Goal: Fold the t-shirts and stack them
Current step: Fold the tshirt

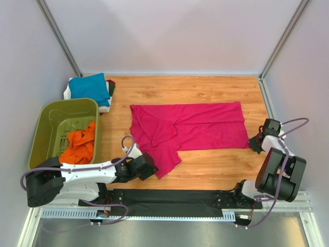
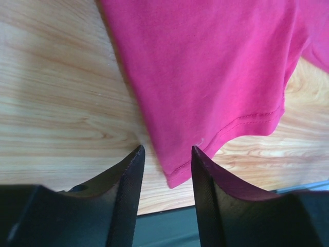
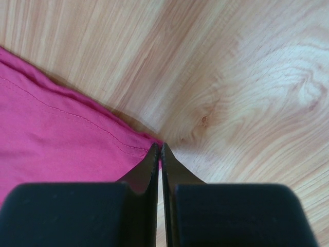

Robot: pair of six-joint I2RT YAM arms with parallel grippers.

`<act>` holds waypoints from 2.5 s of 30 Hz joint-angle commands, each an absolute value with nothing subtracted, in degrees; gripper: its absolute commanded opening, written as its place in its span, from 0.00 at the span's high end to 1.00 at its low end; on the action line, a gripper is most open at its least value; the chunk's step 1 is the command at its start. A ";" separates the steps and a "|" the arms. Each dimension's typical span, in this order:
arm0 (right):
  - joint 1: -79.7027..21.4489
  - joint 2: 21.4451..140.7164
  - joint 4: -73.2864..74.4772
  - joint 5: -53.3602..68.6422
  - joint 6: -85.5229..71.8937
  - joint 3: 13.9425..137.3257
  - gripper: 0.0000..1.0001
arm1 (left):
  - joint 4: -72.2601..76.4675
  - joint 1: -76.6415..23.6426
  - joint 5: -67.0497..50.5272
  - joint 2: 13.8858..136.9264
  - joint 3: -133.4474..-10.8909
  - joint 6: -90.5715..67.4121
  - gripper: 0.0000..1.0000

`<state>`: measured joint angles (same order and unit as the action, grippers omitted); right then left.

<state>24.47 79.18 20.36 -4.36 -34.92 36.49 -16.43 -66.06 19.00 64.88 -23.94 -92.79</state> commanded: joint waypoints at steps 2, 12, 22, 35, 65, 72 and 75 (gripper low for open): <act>24.61 78.84 19.42 -3.78 -34.63 38.14 1.00 | -15.91 -66.53 20.13 68.64 -24.34 -94.83 0.54; 24.70 77.70 20.47 -3.87 -34.54 39.11 1.00 | -20.38 -66.53 24.16 66.90 -26.10 -94.67 1.00; 24.61 74.80 23.99 -2.73 -34.72 44.21 1.00 | -31.56 -62.32 30.24 61.09 -36.82 -83.24 1.00; 24.43 78.13 24.35 -1.50 -35.33 51.32 1.00 | -25.41 -47.48 28.57 63.37 -46.58 -62.51 1.00; 22.24 91.40 21.71 -4.65 -37.53 59.59 1.00 | -12.48 -34.54 11.78 89.12 -73.12 -22.94 1.00; 22.15 93.86 23.29 -6.15 -36.04 61.17 1.00 | -11.34 -33.93 14.05 92.54 -75.06 -21.01 1.00; 22.24 94.48 23.12 -5.63 -35.42 61.70 1.00 | -11.34 -32.52 14.68 92.64 -74.88 -22.32 1.00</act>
